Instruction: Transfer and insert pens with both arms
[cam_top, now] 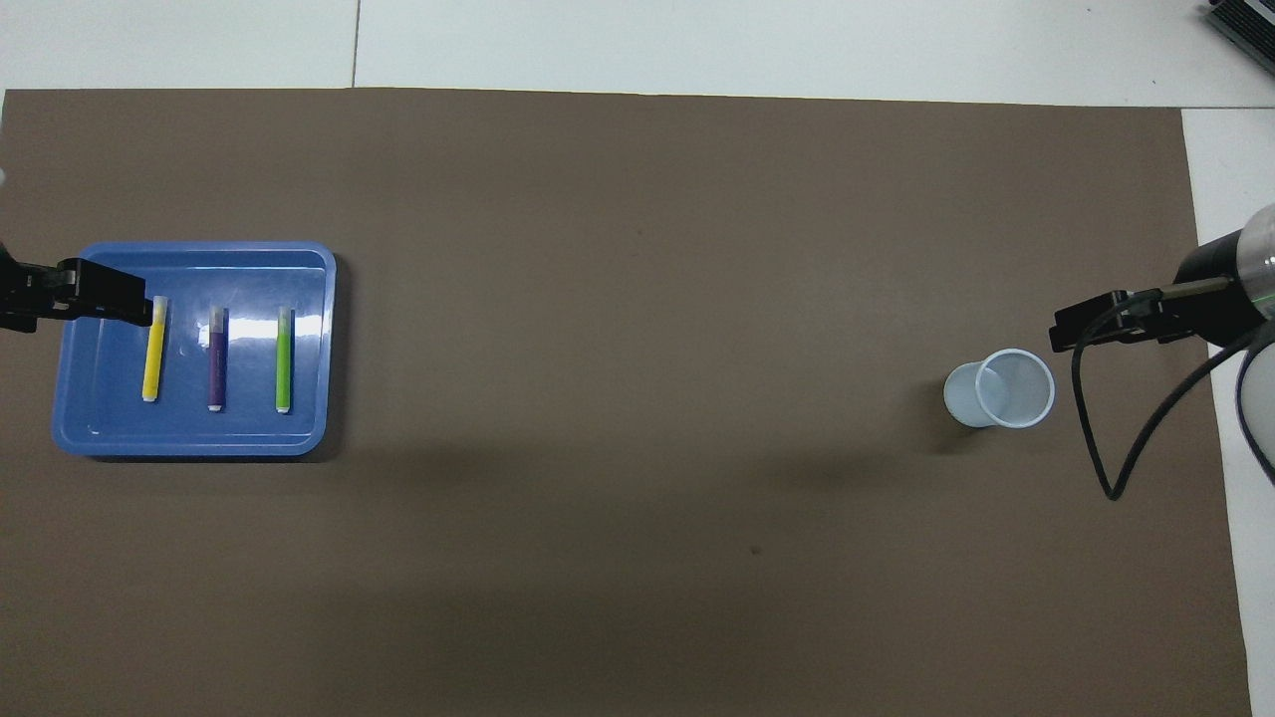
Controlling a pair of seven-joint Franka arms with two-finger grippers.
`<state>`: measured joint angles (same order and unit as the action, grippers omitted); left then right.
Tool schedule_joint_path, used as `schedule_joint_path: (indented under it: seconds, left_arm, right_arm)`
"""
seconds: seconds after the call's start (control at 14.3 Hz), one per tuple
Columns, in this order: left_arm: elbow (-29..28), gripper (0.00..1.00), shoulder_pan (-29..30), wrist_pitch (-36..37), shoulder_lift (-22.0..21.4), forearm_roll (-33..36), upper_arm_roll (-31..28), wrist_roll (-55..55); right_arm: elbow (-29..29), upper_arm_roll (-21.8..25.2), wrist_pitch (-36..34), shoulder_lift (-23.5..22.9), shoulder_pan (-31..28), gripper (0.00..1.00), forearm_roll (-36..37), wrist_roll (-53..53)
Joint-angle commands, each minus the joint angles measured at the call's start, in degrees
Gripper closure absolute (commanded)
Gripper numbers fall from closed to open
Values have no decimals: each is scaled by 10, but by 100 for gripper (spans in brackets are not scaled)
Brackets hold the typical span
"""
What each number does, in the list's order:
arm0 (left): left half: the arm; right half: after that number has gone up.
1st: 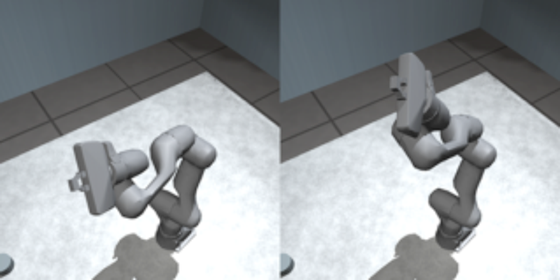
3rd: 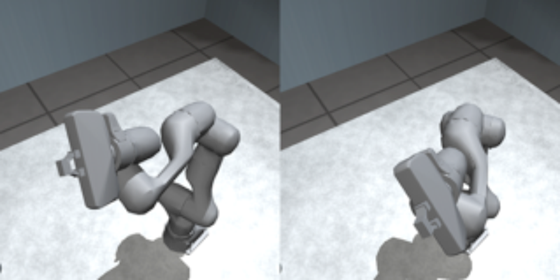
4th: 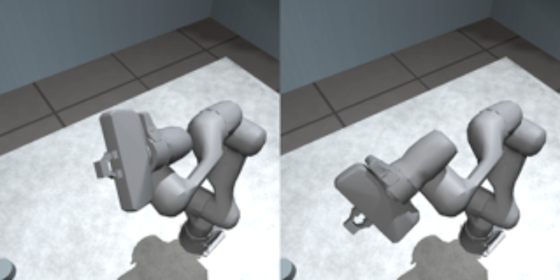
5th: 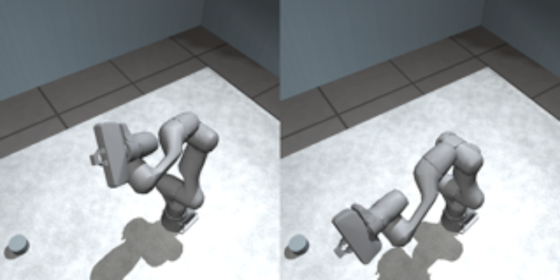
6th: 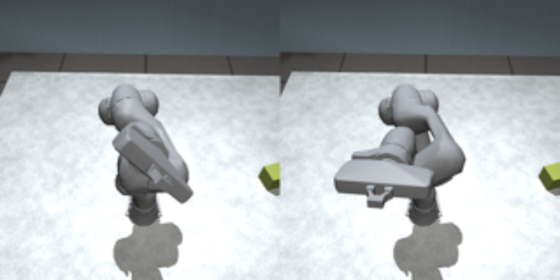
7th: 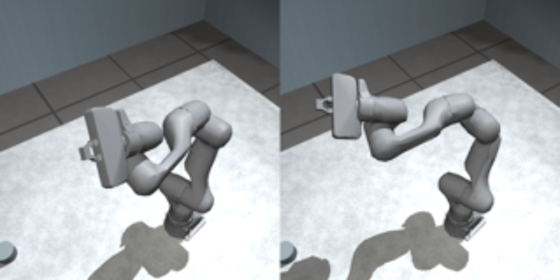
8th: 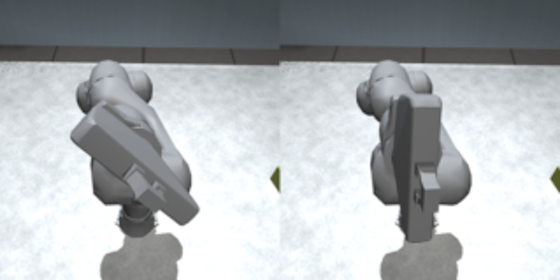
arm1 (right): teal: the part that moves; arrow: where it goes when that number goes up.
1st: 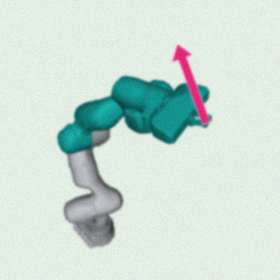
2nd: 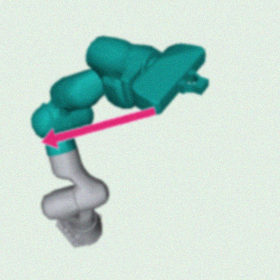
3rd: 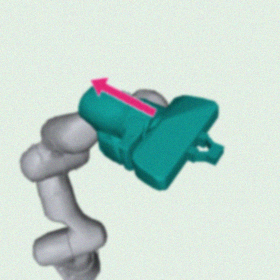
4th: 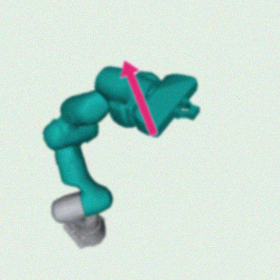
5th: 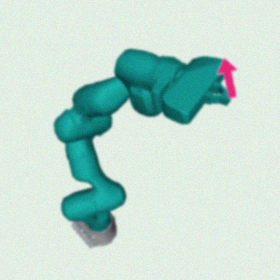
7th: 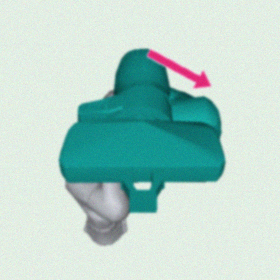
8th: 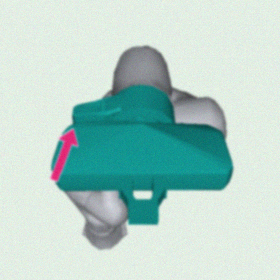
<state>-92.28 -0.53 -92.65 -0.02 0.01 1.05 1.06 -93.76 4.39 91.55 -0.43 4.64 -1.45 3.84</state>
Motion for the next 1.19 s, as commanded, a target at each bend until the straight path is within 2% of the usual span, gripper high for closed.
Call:
schedule_joint_path:
  seconds: [0.0, 1.12]
  left_arm:
    - [-11, 0, -9, -10, -12, 11, -8, -6]
    - [-18, 0, -4, -28, -15, 10, -4, 3]
  right_arm:
    - [-13, -1, -3, 13, -1, 0, -2, -1]
    - [-21, -20, 1, 17, -2, 0, -11, -3]
